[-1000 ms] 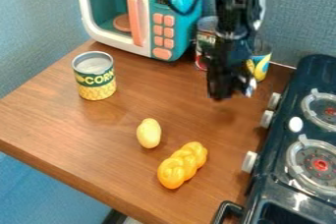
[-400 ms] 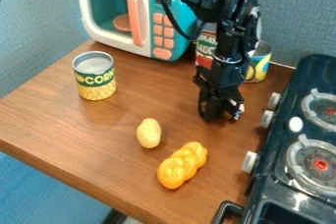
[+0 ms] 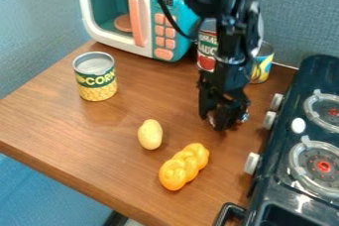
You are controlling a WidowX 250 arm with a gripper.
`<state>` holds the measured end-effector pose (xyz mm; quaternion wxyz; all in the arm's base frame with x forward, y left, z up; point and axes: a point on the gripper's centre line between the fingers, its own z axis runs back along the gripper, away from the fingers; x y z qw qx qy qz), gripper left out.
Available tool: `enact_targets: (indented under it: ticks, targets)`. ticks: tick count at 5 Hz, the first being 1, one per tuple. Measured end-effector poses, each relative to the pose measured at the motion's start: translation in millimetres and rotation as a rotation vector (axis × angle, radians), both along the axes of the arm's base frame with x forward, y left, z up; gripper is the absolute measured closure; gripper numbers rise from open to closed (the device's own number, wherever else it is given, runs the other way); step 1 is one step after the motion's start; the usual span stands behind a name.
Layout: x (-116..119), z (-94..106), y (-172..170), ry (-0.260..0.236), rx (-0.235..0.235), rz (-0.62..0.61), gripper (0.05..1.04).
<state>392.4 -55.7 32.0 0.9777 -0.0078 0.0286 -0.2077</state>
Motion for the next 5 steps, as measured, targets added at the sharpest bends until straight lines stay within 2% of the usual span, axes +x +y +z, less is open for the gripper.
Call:
enact_targets:
  ticks: [1,2,3,4,5]
  targets:
    - [-0.3,39.5,1.6,-0.101,-0.034,0.025,0.078]
    - [-7.3,57.0,14.0,-0.139,-0.051,0.06,0.075]
    - [-25.0,78.9,27.6,-0.171,-0.034,0.085,0.079]
    - [-63.8,82.5,46.0,-0.105,-0.001,0.1,0.081]
    - [-103.6,78.4,52.2,-0.068,0.008,0.088,0.082]
